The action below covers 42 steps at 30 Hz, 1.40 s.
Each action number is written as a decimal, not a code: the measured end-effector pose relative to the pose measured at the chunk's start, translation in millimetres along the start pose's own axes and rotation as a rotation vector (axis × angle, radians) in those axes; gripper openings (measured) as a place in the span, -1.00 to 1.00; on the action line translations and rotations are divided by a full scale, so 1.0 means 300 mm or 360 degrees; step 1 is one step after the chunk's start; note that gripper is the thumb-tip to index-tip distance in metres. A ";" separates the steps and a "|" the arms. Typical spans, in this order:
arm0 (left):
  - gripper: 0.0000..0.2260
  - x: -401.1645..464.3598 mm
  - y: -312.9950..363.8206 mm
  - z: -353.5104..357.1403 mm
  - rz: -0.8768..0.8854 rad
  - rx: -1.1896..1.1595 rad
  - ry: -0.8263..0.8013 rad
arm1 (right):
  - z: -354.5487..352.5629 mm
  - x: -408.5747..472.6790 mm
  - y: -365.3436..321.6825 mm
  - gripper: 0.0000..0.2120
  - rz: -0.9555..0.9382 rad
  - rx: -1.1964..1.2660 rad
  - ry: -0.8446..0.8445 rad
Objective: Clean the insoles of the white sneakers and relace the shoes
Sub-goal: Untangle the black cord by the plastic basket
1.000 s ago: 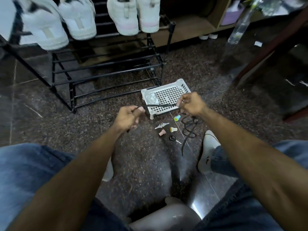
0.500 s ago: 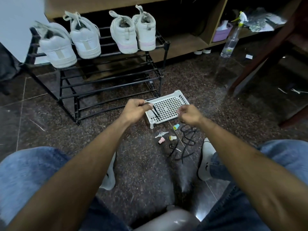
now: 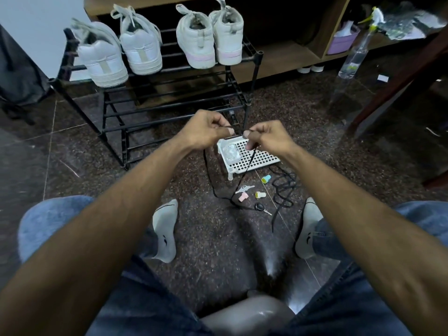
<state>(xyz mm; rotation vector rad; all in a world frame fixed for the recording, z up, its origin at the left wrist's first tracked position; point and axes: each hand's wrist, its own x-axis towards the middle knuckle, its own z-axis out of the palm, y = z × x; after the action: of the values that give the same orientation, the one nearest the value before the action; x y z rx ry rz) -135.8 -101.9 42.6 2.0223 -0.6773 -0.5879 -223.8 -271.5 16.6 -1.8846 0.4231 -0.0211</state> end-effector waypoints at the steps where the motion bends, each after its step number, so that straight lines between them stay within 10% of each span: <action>1: -0.89 0.001 0.003 -0.020 0.0011 0.0012 0.0017 | -0.017 0.004 -0.001 -0.79 0.0002 0.0039 0.0038; 18: -0.95 0.006 0.186 -0.073 0.0448 -0.0674 0.0606 | -0.083 0.056 0.057 -0.62 0.0066 -0.0196 0.0559; 42: -0.98 0.025 0.113 -0.021 0.0291 -0.0163 0.0325 | -0.029 0.018 -0.161 -0.91 -0.0378 0.0249 0.0213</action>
<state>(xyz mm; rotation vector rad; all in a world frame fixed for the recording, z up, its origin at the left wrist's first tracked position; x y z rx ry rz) -134.2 -118.5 73.8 1.8701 -0.6851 -0.2983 -207.1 -267.2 62.8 -1.7744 0.2775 -0.3313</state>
